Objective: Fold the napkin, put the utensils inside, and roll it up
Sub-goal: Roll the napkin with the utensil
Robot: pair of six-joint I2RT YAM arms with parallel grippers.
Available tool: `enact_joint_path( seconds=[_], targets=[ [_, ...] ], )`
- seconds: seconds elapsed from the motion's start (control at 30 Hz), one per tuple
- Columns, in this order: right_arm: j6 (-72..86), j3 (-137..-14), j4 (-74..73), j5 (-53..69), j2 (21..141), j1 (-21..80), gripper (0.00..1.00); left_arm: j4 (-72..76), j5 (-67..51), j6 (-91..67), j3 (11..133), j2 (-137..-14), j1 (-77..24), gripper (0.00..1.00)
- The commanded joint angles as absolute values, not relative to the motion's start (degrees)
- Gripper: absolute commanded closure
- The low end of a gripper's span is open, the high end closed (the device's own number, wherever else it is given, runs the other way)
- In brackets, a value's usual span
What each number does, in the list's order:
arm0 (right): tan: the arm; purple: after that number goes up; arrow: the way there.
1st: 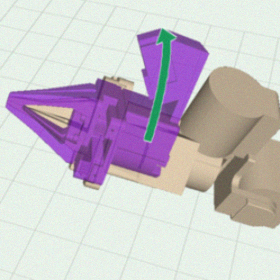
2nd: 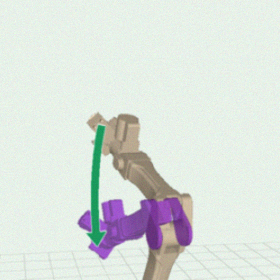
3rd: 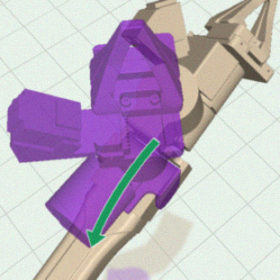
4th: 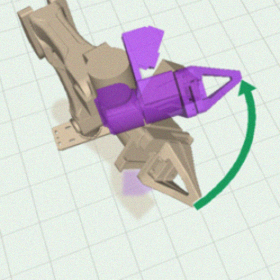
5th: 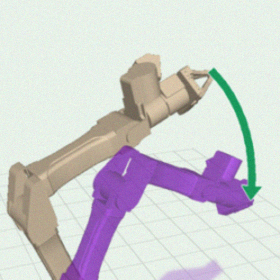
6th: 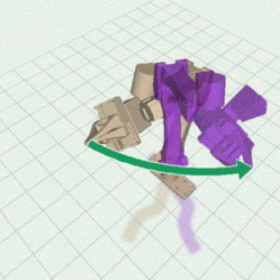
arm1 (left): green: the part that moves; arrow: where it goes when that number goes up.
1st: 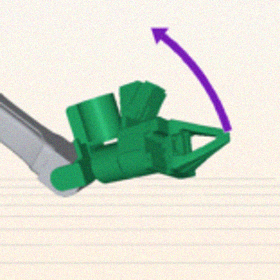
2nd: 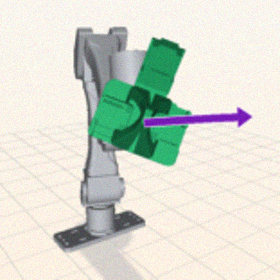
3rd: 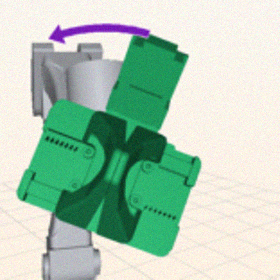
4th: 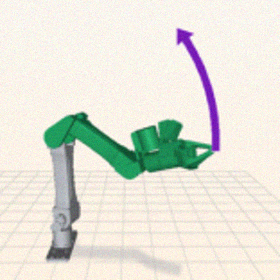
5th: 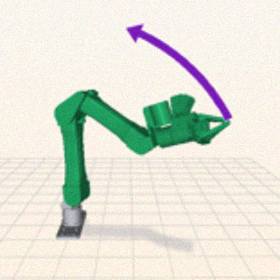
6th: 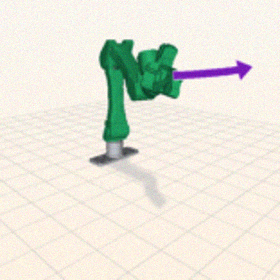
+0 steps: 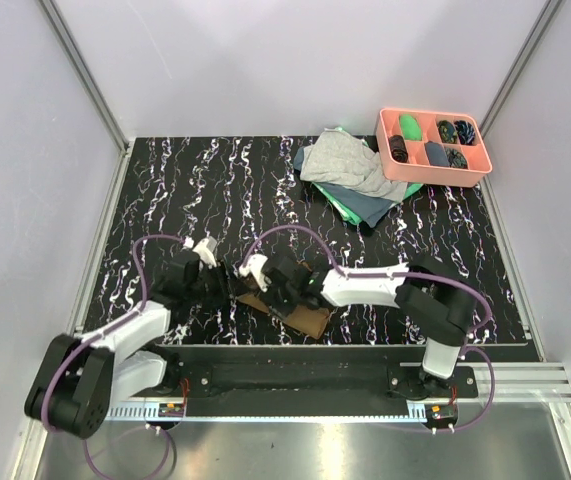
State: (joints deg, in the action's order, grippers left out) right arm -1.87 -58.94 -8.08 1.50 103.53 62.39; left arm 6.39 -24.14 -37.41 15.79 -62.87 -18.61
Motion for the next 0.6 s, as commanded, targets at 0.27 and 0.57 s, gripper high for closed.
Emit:
enact_joint_path(
  seconds=[0.27,0.57],
  targets=[
    [5.2,-56.1,-0.6,45.6,108.9,49.9,0.67,-0.2,-17.6,-36.2,14.2,-47.9,-18.5,0.44],
    [7.2,-60.5,-0.6,57.5,117.1,44.1,0.67,7.3,-21.9,-37.0,10.7,-47.3,-18.5,0.46]
  ],
)
